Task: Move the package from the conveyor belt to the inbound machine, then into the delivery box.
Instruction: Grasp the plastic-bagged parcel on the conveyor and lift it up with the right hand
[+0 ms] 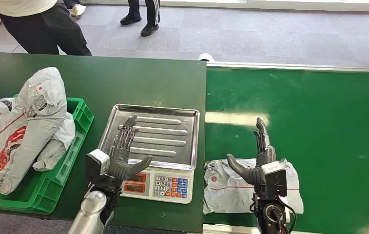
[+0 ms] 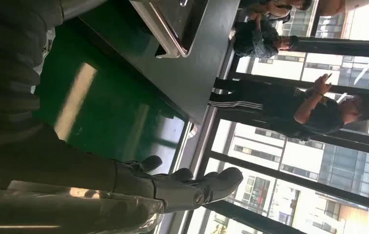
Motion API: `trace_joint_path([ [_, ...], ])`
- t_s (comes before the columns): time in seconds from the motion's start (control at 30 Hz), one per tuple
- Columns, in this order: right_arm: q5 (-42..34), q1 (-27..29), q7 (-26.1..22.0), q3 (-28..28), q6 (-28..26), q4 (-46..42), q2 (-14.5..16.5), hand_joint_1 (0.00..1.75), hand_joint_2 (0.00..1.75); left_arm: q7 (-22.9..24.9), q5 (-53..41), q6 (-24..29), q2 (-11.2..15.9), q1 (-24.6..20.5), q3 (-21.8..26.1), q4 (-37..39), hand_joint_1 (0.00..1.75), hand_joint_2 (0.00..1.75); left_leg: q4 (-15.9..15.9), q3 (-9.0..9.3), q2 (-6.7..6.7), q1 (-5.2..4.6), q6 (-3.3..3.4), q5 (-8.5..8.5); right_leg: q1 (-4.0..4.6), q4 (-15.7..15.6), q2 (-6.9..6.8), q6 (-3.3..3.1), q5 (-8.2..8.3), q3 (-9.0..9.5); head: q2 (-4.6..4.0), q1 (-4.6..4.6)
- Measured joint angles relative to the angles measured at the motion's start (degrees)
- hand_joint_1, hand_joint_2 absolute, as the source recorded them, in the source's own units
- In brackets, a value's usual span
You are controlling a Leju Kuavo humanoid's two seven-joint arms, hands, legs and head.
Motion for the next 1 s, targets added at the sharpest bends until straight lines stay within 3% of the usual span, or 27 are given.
trace_joint_path([
  [0.23, 5.4, -0.1, 5.1, -1.2, -8.3, 0.3, -0.2, 0.0, 1.75, 0.0, 0.0, 0.0, 0.0, 0.9, 0.2, -0.9, 0.0, 1.75, 0.0, -0.01, -0.01, 0.0, 0.0, 0.0, 0.0, 0.0, 0.0, 0.0, 0.0, 0.0, 0.0, 0.0],
  [0.43, 6.9, -0.1, 6.8, -2.2, -10.0, 0.7, -0.4, 0.0, 1.75, 0.0, 0.0, 0.0, 0.1, 1.3, 0.4, -1.1, 0.0, 1.75, 0.0, -0.01, -0.01, 0.0, 0.0, 0.0, 0.0, 0.0, 0.0, 0.0, 0.0, -0.01, 0.0, 0.0],
  [0.63, 13.0, -1.1, 15.2, -3.5, -14.8, 3.3, -0.7, 0.0, 1.75, 0.4, 0.0, 0.5, 0.1, 1.2, 0.7, -1.2, 0.0, 1.75, 0.0, -0.01, 0.0, 0.0, 0.0, 0.0, 0.0, 0.0, 0.0, 0.0, 0.0, -0.01, 0.0, 0.01],
  [0.87, 18.9, -2.3, 24.7, -4.3, -12.2, 8.3, -1.5, 0.0, 1.75, 0.4, 0.4, 2.1, 0.3, 1.1, 0.9, -1.1, 0.0, 1.75, 0.0, -0.02, -0.02, 0.0, 0.0, 0.0, 0.0, 0.0, -0.01, 0.0, 0.0, -0.02, 0.0, 0.0],
  [1.0, 21.1, -2.3, 26.8, -4.1, -11.3, 11.1, -2.1, 0.0, 1.75, 0.1, 1.1, 2.7, 0.4, 1.1, 0.9, -0.8, 0.0, 1.75, 0.0, -0.05, -0.03, 0.0, 0.0, 0.0, 0.0, 0.0, -0.01, 0.0, 0.0, -0.04, 0.0, -0.01],
])
